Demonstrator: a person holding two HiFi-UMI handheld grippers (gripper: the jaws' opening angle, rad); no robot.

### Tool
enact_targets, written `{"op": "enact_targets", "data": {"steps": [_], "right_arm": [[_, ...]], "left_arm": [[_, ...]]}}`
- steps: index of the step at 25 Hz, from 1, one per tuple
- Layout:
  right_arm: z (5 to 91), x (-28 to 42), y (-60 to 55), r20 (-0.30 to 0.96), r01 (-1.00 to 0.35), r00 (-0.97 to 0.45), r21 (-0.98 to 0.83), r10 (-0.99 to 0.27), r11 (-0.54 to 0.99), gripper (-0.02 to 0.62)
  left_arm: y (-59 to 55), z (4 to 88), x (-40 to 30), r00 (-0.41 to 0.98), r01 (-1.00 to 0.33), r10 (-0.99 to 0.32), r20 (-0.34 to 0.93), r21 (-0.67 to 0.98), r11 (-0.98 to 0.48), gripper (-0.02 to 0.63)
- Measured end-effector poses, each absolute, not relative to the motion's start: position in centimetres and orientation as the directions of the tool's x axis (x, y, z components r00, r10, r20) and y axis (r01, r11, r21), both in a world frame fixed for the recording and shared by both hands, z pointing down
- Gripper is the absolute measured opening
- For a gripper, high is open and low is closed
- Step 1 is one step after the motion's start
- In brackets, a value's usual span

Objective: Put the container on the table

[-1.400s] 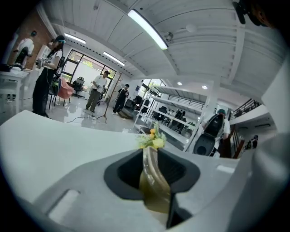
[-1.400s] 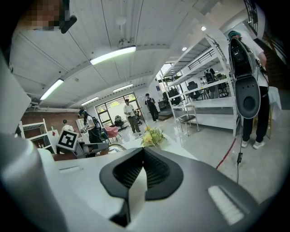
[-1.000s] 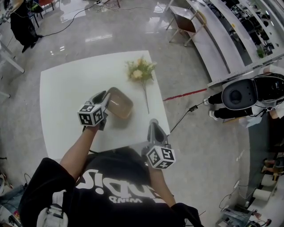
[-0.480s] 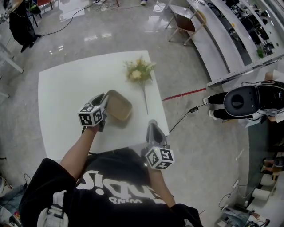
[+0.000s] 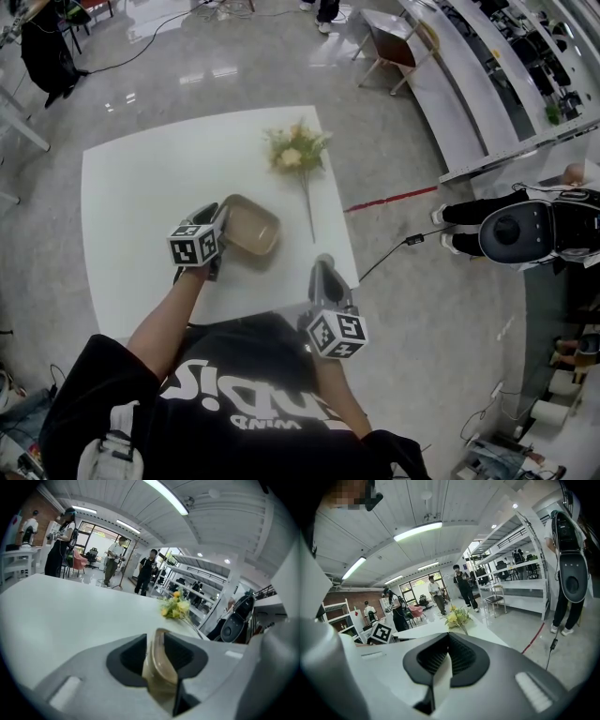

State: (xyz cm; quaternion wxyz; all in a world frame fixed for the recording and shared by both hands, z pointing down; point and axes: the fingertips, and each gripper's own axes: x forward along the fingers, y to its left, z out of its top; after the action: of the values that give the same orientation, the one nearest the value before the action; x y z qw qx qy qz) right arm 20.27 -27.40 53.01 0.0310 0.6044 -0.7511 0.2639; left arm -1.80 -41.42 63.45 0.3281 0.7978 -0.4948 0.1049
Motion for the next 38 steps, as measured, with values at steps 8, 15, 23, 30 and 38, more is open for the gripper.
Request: {"op": "enact_targets", "data": {"steps": [8, 15, 23, 30, 38], "right_arm": [[53.3, 20.0, -27.5, 0.37, -0.924, -0.271, -0.359, -0.888, 0.132, 0.0], [53.3, 19.6, -27.1, 0.372, -0.922, -0.272, -0.365, -0.888, 0.13, 0.0], [53.3, 18.1, -26.7, 0.375, -0.92, -0.277, -0.37, -0.885, 0.131, 0.0], [52.4, 15.5, -25.5, 0.369, -0.917, -0.275, -0.378, -0.888, 0.127, 0.0], [51.7, 13.1, -23.2, 0.372, -0.925, -0.257, -0.361, -0.892, 0.116, 0.0]], "left_arm": [[-41.6, 64.4, -2.1, 0.488, -0.86, -0.71, 0.508, 0.419, -0.291, 0.129], [-41.3, 63.6, -2.4, 0.485, -0.869, -0.701, 0.523, 0.375, -0.322, 0.135], [-41.1, 56.6, -1.9, 0.545, -0.835, -0.739, 0.396, 0.337, -0.435, 0.118], [-37.6, 48.0, -2.6, 0.633, -0.767, -0.734, 0.246, 0.324, -0.553, 0.117], [-33.2, 45.7, -4.8, 0.692, -0.719, -0.688, 0.221, 0.298, -0.628, 0.103]]}}
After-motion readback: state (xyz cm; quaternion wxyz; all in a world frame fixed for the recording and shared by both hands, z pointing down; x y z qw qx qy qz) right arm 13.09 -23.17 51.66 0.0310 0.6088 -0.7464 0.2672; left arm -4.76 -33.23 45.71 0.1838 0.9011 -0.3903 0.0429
